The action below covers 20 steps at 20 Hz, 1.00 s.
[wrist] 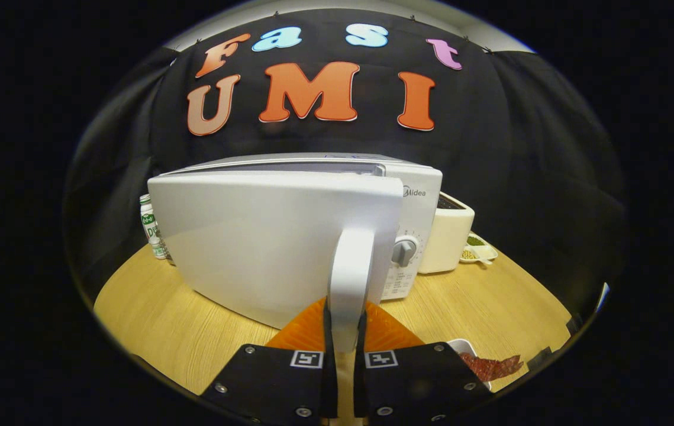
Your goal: Open the microwave, put the food inside, and close the microwave door.
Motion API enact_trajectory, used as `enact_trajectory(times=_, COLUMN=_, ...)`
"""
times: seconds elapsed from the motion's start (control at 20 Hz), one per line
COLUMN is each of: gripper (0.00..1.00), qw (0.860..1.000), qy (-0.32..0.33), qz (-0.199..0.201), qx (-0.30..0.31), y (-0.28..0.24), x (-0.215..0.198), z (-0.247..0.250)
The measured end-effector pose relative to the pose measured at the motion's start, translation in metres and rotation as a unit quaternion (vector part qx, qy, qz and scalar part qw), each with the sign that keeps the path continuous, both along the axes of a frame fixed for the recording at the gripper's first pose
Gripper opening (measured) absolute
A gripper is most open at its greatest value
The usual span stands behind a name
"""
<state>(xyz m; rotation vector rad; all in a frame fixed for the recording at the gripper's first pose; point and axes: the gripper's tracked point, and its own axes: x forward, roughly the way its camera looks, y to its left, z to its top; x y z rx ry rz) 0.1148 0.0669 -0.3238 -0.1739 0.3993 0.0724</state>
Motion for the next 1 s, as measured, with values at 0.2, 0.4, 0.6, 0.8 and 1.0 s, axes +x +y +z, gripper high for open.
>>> enact_trajectory(times=0.2, gripper=0.11, qw=1.0, qy=0.005, qz=-0.027, qx=-0.002, y=0.012, x=-0.036, z=-0.002)
enact_trajectory(times=0.4, gripper=0.11, qw=0.999, qy=0.015, qz=-0.037, qx=0.0, y=0.027, x=-0.071, z=-0.005)
enact_trajectory(times=0.6, gripper=0.15, qw=1.0, qy=0.011, qz=-0.027, qx=-0.005, y=0.055, x=-0.106, z=-0.006)
enact_trajectory(times=0.8, gripper=0.14, qw=1.0, qy=0.012, qz=-0.009, qx=-0.01, y=0.089, x=-0.142, z=-0.01)
enact_trajectory(times=1.0, gripper=0.14, qw=1.0, qy=0.02, qz=-0.008, qx=-0.012, y=0.121, x=-0.168, z=-0.01)
